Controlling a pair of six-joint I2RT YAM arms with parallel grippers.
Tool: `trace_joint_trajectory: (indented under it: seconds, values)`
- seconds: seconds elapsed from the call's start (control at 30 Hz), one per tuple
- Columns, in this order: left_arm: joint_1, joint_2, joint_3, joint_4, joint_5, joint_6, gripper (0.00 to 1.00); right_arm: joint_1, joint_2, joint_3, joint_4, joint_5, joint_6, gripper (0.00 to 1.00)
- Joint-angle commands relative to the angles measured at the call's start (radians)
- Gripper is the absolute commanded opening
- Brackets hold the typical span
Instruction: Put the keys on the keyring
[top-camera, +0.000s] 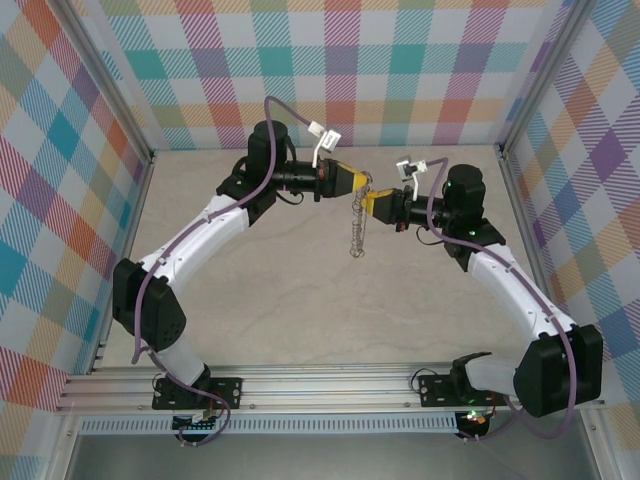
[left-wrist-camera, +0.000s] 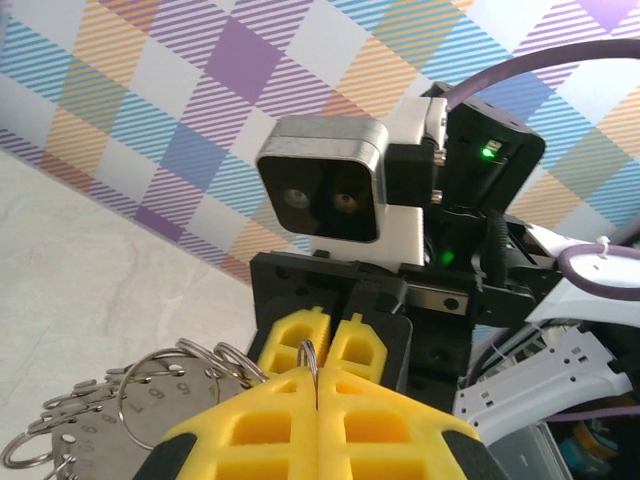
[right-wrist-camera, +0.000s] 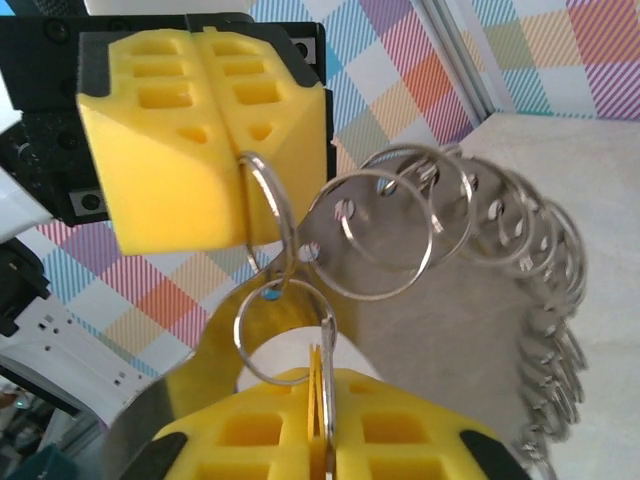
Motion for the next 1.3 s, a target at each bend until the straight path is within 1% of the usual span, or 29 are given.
trace_joint_trajectory:
  seconds: [0.0, 0.1, 0.43, 0.67, 0.83, 0.87, 0.9, 1.0, 1.07, 1.17, 1.27]
  values:
    - [-0.008, -0.066, -0.021, 0.108, -0.037, -0.052, 0.0, 0.008, -0.029, -0.001, 0.022, 0.013, -0.007, 0.04]
    - [-0.01, -0.073, -0.042, 0.149, -0.066, -0.08, 0.0, 0.017, -0.032, 0.0, 0.02, 0.018, -0.004, 0.0]
    - [-0.025, -0.101, -0.142, 0.321, -0.136, -0.19, 0.0, 0.077, 0.01, 0.015, 0.033, 0.086, 0.001, 0.0]
    - [-0.044, -0.122, -0.198, 0.384, -0.167, -0.225, 0.0, 0.095, 0.046, 0.026, 0.063, 0.14, 0.028, 0.0]
    - [-0.047, -0.13, -0.232, 0.428, -0.199, -0.254, 0.0, 0.097, 0.025, 0.013, 0.039, 0.187, 0.021, 0.0]
    - [-0.047, -0.13, -0.236, 0.435, -0.203, -0.257, 0.0, 0.095, 0.015, 0.008, 0.028, 0.195, 0.016, 0.01]
    - [-0.047, -0.131, -0.24, 0.443, -0.212, -0.263, 0.0, 0.095, 0.003, 0.002, 0.018, 0.205, 0.013, 0.06]
    - [-0.046, -0.134, -0.251, 0.459, -0.24, -0.273, 0.0, 0.093, -0.042, -0.023, -0.019, 0.231, 0.001, 0.33]
    - [-0.047, -0.135, -0.255, 0.465, -0.25, -0.276, 0.0, 0.085, -0.079, -0.048, -0.044, 0.237, -0.007, 0.43]
    - [-0.047, -0.137, -0.259, 0.47, -0.256, -0.278, 0.0, 0.074, -0.144, -0.084, -0.08, 0.246, -0.011, 0.46]
    - [-0.046, -0.135, -0.261, 0.475, -0.252, -0.281, 0.0, 0.062, -0.212, -0.108, -0.094, 0.264, -0.005, 0.46]
